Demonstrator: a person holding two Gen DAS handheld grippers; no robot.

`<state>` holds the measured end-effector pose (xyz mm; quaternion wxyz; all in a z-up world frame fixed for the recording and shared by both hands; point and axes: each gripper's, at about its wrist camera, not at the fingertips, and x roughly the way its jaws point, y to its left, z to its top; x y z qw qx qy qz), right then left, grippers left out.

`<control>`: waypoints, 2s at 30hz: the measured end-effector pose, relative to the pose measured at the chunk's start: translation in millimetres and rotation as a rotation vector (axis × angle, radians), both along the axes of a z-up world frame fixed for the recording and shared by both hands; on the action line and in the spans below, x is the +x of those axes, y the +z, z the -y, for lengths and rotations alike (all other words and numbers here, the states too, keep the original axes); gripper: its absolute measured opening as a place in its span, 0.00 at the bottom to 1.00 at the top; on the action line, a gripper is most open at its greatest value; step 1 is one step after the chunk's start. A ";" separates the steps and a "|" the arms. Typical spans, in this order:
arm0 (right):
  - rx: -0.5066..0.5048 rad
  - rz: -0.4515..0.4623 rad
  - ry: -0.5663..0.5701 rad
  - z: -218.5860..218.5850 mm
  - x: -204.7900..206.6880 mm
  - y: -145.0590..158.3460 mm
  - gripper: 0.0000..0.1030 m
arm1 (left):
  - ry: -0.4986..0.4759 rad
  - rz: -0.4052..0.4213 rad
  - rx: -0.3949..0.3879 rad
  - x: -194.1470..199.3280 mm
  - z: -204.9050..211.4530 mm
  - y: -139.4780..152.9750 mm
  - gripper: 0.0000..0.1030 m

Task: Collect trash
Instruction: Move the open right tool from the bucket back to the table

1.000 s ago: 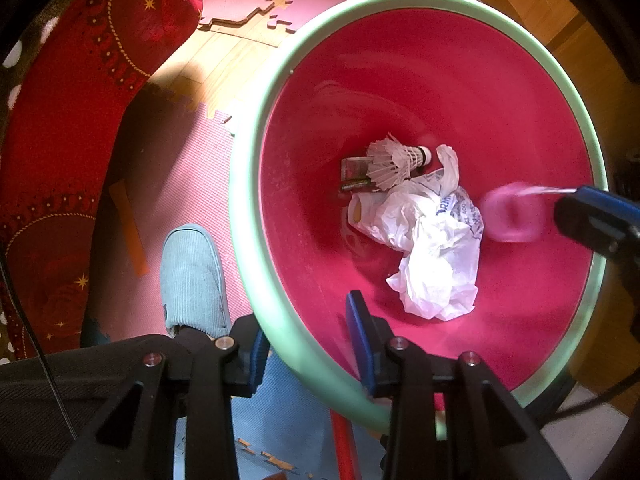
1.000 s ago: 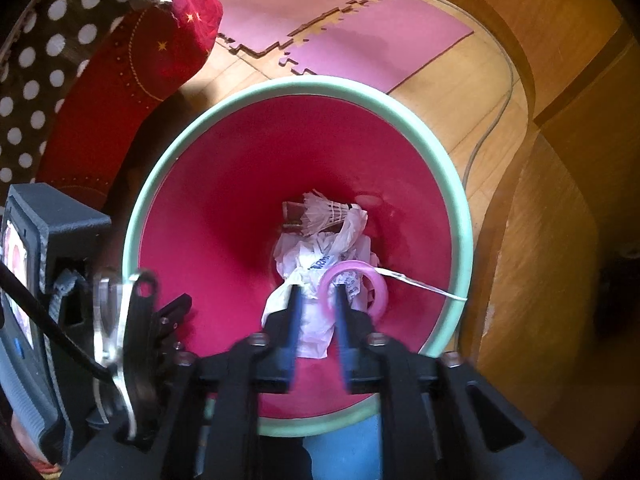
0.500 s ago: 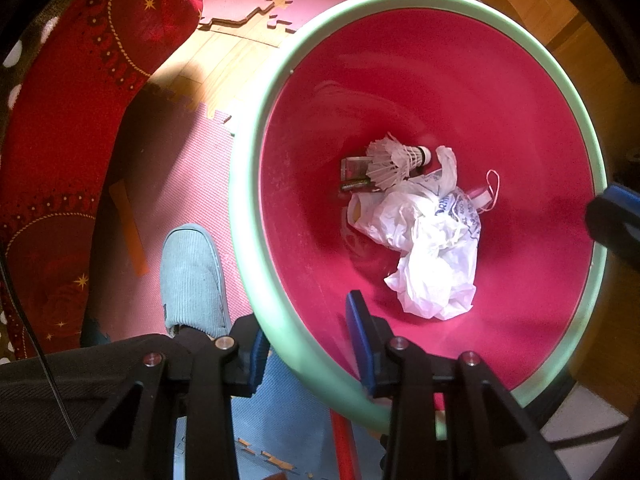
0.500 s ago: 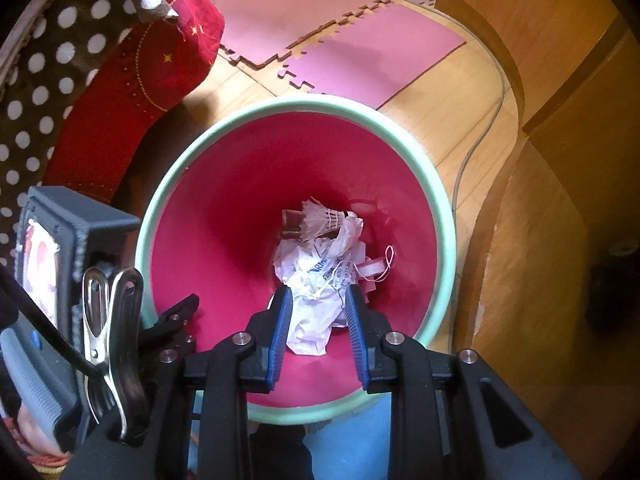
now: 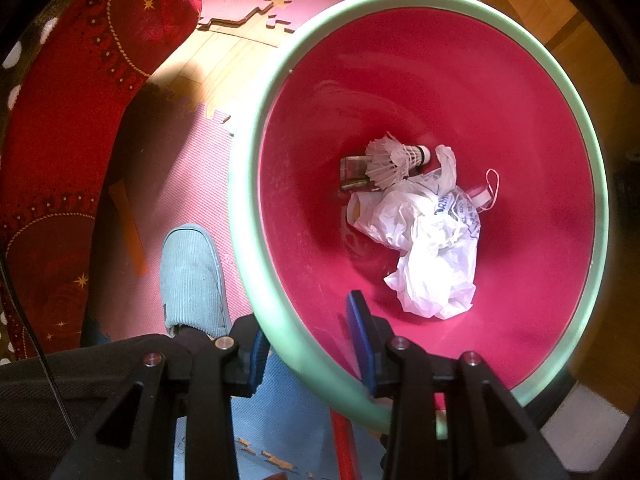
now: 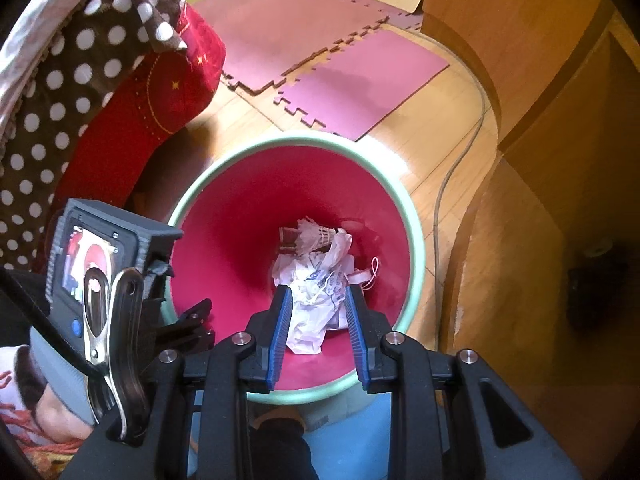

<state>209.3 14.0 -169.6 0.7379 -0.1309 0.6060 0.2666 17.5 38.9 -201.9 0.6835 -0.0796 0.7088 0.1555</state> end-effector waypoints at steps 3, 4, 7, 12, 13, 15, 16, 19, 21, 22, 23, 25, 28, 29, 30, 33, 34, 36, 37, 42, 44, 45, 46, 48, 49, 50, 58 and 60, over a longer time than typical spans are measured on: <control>0.001 0.016 -0.002 2.0 -2.4 9.1 0.28 | 0.000 0.001 0.001 0.1 0.1 -0.2 0.36; 0.001 0.022 -0.003 2.4 -3.4 12.4 0.28 | 0.000 0.001 0.001 0.1 0.1 -0.2 0.36; 0.001 0.033 -0.003 4.0 -6.6 19.8 0.28 | -0.001 0.001 0.002 -0.2 0.4 -0.1 0.36; 0.007 0.070 -0.016 9.4 -10.8 38.9 0.28 | 0.000 0.001 0.001 -0.3 0.3 0.1 0.36; 0.010 0.077 -0.021 11.2 -11.7 43.3 0.28 | -0.001 0.001 0.001 -0.3 0.3 0.0 0.36; 0.015 0.089 -0.028 16.2 -13.4 50.7 0.28 | 0.000 0.001 0.001 -0.4 0.2 0.1 0.36; 0.018 0.097 -0.034 18.7 -14.0 54.6 0.28 | 0.000 0.001 0.001 -0.5 0.4 0.5 0.36; 0.028 0.116 -0.053 26.6 -17.7 66.9 0.28 | -0.001 0.001 0.001 -0.3 0.1 0.1 0.36; 0.026 0.128 -0.066 32.5 -20.5 73.5 0.28 | 0.000 0.001 0.001 -0.2 0.1 0.2 0.36; 0.025 0.130 -0.070 34.7 -20.8 75.0 0.28 | -0.001 0.001 0.002 -0.5 0.6 0.6 0.36; 0.025 0.136 -0.075 37.2 -21.9 77.4 0.28 | -0.001 0.001 0.002 -0.2 0.0 0.2 0.36; 0.026 0.143 -0.084 42.1 -24.1 81.6 0.28 | 0.000 0.001 0.001 -0.3 0.1 0.3 0.36; 0.022 0.157 -0.102 48.8 -26.8 86.7 0.28 | -0.001 0.000 0.001 -0.2 0.0 0.4 0.36; 0.023 0.158 -0.107 50.7 -27.9 88.4 0.28 | -0.001 0.001 0.001 -0.3 -0.1 0.5 0.36; 0.021 0.164 -0.115 53.1 -29.2 90.4 0.28 | 0.000 0.001 0.001 -0.3 -0.2 0.4 0.36; 0.023 0.178 -0.139 61.1 -32.5 96.9 0.28 | -0.002 0.001 0.002 -0.3 -0.4 0.6 0.36; 0.024 0.183 -0.147 64.3 -33.8 99.0 0.28 | -0.001 0.000 0.002 -0.6 -0.4 1.0 0.36; 0.029 0.193 -0.166 70.1 -35.7 104.0 0.28 | -0.001 0.000 0.001 -0.4 -0.4 0.9 0.36; 0.029 0.198 -0.174 71.8 -36.2 106.1 0.28 | -0.001 0.000 0.002 -0.4 -0.4 0.7 0.36; 0.018 0.230 -0.221 90.5 -42.1 120.5 0.28 | -0.002 0.000 0.001 -0.4 -0.4 0.8 0.36; 0.015 0.241 -0.237 97.1 -43.9 125.4 0.28 | -0.001 0.001 0.001 -0.5 -0.3 0.7 0.36; 0.011 0.249 -0.249 102.1 -45.2 128.9 0.28 | -0.002 0.000 0.001 -0.4 -0.3 0.7 0.36; 0.008 0.256 -0.261 106.7 -46.2 132.0 0.28 | -0.002 0.000 0.001 -0.3 0.1 0.8 0.36; 0.003 0.270 -0.292 117.5 -48.5 138.4 0.28 | -0.001 0.000 0.001 -0.4 0.2 0.7 0.36; -0.001 0.280 -0.310 124.1 -49.9 142.0 0.28 | -0.001 0.000 0.001 -0.4 0.3 0.8 0.36; -0.004 0.286 -0.323 129.2 -50.8 144.6 0.28 | -0.001 0.000 0.001 -0.4 0.2 0.7 0.36; -0.041 0.336 -0.456 178.8 -59.9 168.3 0.28 | -0.001 0.000 0.001 -0.4 0.1 0.6 0.36; -0.050 0.341 -0.480 188.0 -62.1 171.6 0.28 | -0.002 0.001 0.001 -0.4 0.4 0.8 0.36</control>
